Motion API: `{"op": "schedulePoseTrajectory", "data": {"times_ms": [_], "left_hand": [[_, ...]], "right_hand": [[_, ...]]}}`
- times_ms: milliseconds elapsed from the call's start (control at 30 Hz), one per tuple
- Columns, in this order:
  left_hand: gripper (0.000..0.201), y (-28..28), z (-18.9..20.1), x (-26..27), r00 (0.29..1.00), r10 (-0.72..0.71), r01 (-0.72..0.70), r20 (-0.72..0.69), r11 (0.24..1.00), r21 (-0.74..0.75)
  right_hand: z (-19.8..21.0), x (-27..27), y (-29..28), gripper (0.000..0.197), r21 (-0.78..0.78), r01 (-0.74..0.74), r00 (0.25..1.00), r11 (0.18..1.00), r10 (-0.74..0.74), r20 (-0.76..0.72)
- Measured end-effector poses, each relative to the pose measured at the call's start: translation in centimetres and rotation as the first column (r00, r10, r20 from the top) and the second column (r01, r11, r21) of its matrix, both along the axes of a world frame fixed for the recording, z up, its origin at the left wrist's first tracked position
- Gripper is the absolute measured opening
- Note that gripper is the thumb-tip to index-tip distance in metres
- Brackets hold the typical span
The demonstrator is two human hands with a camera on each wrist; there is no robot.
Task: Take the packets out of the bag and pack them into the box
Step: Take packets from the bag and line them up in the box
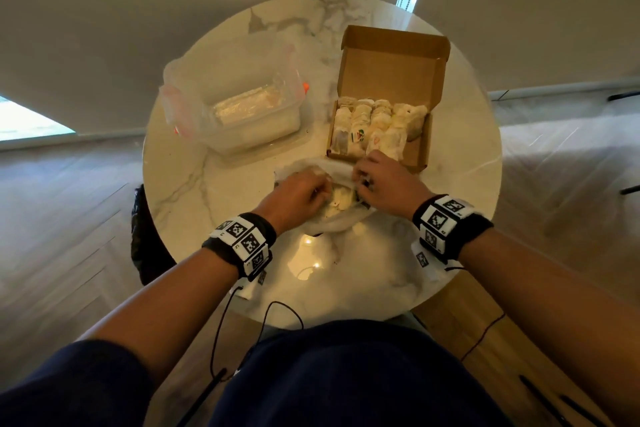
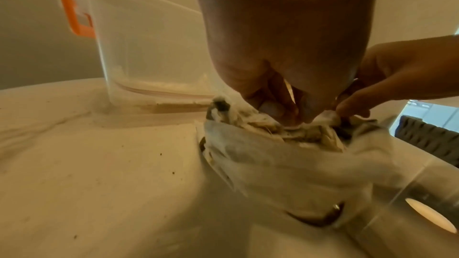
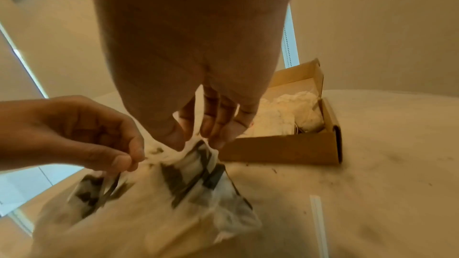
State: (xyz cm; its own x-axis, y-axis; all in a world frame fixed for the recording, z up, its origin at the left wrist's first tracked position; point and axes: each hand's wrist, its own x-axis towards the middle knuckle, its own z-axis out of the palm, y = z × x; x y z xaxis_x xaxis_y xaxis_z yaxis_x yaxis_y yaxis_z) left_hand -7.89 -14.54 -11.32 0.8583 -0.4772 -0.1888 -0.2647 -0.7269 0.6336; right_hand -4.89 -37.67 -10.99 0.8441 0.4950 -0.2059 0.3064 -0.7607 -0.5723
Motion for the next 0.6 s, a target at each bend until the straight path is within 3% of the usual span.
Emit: {"op": "schedulePoseTrajectory", "data": {"times_ms": [133, 267, 600], "left_hand": [[0.016, -1.9, -1.5, -1.1, 0.995, 0.021, -0.016, -0.102, 0.998, 0.054], [0.030, -3.8, -2.4, -1.2, 0.990, 0.083, -0.079, -0.117, 0.996, 0.038], [0.015, -3.3, -1.7, -0.9, 0.994, 0.051, -0.047, -0.093, 0.998, 0.051]], "right_hand": [[-0.9, -1.2, 0.0, 0.020, -0.016, 0.084, 0.988, 0.996, -0.086, -0.129], [-0.7, -1.6, 0.0, 0.024, 0.028, 0.115, 0.988, 0.993, -0.112, -0.105], [0.1, -1.5, -1.2, 0.026, 0.008, 0.133, 0.988, 0.991, -0.131, -0.084]]}}
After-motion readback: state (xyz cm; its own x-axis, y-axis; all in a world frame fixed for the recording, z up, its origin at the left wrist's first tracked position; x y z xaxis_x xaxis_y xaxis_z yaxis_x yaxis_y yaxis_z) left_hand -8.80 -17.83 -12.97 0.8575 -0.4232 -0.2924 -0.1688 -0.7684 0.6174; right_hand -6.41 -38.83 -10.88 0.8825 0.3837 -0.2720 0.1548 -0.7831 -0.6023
